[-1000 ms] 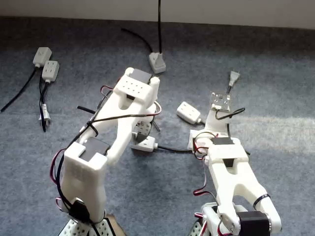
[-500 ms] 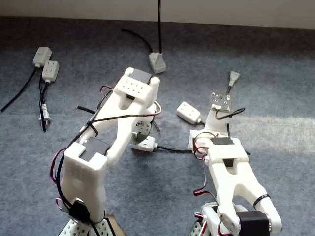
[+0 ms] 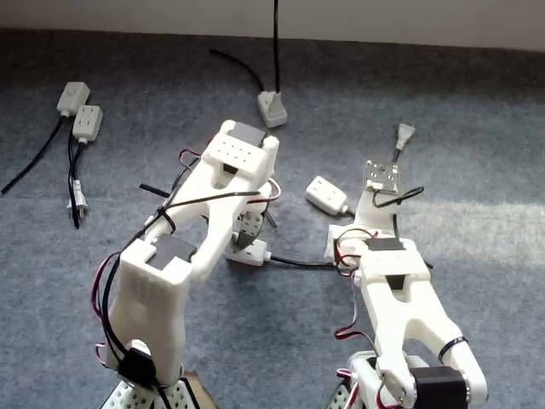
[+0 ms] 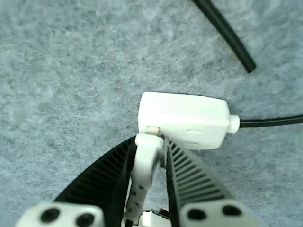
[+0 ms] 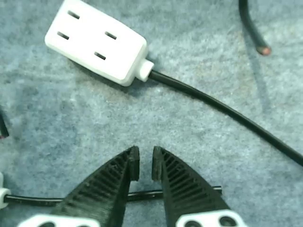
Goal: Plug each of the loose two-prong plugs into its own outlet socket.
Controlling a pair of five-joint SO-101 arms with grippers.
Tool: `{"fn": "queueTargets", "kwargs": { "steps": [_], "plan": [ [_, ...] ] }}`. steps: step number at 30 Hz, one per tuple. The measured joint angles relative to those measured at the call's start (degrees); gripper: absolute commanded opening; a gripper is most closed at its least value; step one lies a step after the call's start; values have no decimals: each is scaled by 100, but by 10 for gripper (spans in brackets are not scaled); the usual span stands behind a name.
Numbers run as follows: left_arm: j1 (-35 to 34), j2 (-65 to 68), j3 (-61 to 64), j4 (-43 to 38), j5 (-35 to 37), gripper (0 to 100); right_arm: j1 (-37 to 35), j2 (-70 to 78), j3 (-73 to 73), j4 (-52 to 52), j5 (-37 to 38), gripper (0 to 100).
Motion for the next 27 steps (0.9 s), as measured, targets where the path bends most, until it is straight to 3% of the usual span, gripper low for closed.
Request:
{"fn": "queueTargets", "kwargs": {
  "steps": [18, 27],
  "plan": [
    [-62, 343, 299, 88, -132, 7, 0, 0, 0, 0, 0, 63],
    [-747, 334, 545, 123, -281, 10, 0, 0, 0, 0, 0, 63]
  ]
}}
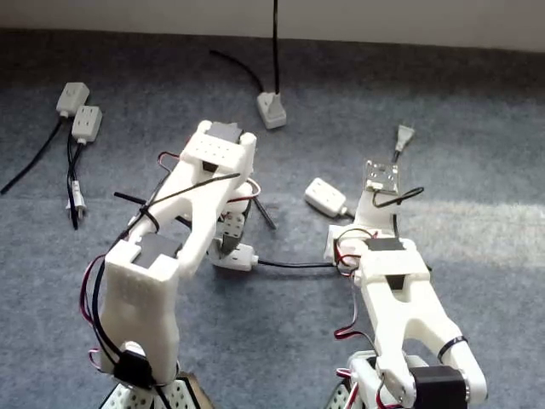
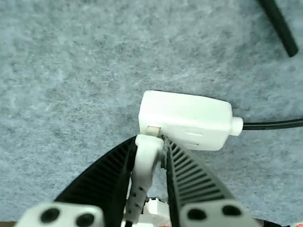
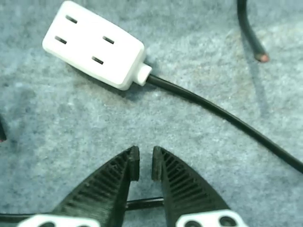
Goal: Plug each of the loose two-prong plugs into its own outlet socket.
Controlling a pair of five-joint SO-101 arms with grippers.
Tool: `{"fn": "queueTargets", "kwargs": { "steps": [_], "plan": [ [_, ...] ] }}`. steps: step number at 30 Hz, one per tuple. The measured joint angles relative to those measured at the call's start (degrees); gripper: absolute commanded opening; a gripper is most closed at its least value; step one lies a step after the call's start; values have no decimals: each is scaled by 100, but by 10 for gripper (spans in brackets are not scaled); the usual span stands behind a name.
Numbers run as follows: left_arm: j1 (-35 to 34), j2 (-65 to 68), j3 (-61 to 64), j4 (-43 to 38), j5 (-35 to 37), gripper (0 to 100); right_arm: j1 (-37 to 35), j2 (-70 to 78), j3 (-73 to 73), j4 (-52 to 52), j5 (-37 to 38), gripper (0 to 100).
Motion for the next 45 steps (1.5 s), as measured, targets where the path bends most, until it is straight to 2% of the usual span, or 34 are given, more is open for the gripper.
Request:
{"fn": "queueTargets", "kwargs": {
  "steps": [4, 11, 22, 36, 45],
  "plan": [
    [-53, 18, -158, 26, 0, 21, 0, 0, 0, 0, 0, 63],
    [53, 123, -633, 79, 53, 107, 0, 0, 0, -26, 0, 63],
    [0, 0, -642, 79, 53, 194, 0, 0, 9, -158, 0, 63],
    [9, -1231, -70, 0, 88, 187, 0, 0, 9, -185, 0, 63],
    [440, -1231, 44, 0, 88, 95, 0, 0, 9, -185, 0, 63]
  ]
}}
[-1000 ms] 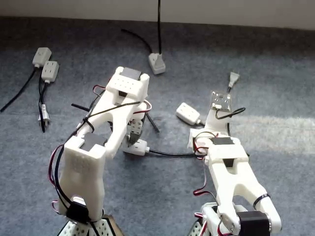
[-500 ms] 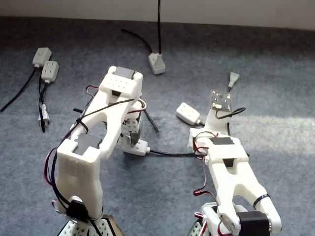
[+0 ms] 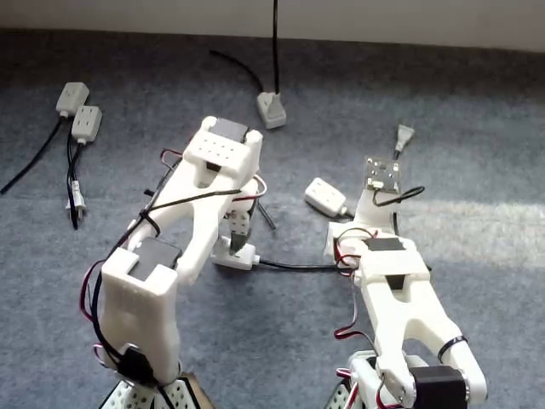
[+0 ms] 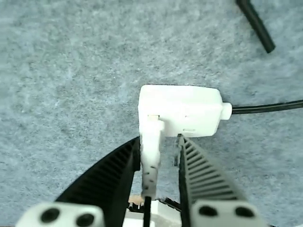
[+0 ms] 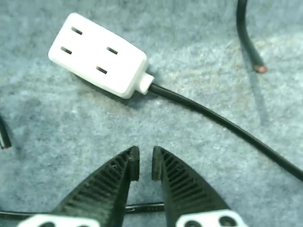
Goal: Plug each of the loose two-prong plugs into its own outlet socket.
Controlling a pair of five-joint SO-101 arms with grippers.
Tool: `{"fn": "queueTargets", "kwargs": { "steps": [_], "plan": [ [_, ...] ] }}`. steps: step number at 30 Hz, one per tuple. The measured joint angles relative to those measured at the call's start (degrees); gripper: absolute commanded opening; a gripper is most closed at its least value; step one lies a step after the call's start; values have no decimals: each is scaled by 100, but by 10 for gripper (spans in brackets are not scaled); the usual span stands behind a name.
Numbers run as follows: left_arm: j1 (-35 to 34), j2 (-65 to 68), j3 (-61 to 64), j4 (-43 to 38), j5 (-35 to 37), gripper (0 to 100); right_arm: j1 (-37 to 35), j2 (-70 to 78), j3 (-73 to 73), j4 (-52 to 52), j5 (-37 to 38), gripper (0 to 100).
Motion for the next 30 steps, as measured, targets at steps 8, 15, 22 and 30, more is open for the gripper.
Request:
{"fn": "queueTargets", "kwargs": {
  "steps": [8, 15, 22, 30],
  "plan": [
    [105, 0, 9, 0, 0, 95, 0, 0, 0, 0, 0, 63],
    [114, 0, 9, 0, 0, 93, 0, 0, 0, 0, 0, 63],
    [114, 0, 18, 0, 0, 1, 0, 0, 0, 0, 0, 63],
    [114, 0, 18, 0, 18, 7, 0, 0, 0, 0, 0, 63]
  ]
}}
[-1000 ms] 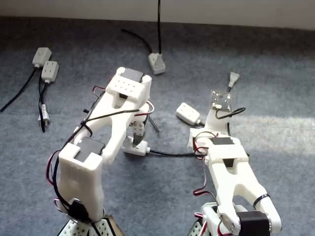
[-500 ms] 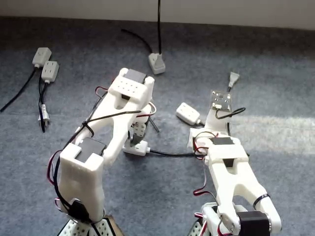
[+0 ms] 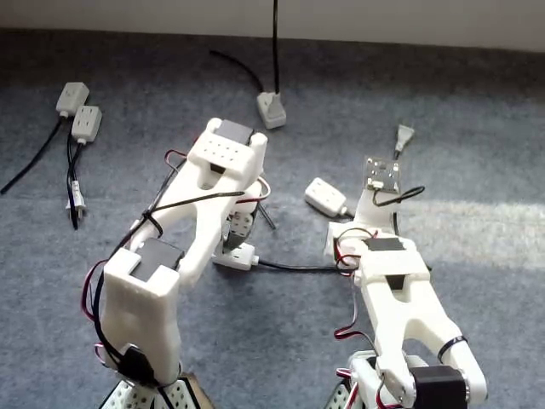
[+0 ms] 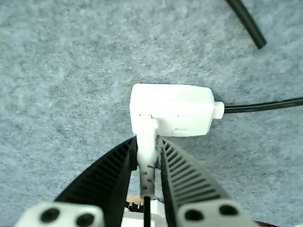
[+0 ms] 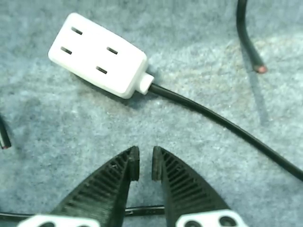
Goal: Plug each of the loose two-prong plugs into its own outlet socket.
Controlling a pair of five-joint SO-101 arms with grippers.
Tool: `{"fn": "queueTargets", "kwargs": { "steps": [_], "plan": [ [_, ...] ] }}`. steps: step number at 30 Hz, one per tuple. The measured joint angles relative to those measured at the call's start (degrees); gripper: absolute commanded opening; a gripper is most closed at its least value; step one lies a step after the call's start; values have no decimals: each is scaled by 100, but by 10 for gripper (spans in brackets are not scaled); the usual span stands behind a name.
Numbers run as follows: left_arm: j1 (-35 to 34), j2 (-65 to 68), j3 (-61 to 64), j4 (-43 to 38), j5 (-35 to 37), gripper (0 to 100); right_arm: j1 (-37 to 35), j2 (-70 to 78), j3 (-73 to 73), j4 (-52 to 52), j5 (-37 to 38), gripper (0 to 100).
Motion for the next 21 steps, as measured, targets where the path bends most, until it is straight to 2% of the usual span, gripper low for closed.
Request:
{"fn": "queueTargets", "kwargs": {
  "steps": [15, 21],
  "plan": [
    [0, 0, 0, 0, 0, 7, 0, 0, 0, 0, 0, 63],
    [-123, 712, -378, 53, 9, 7, 0, 0, 0, 0, 0, 63]
  ]
}}
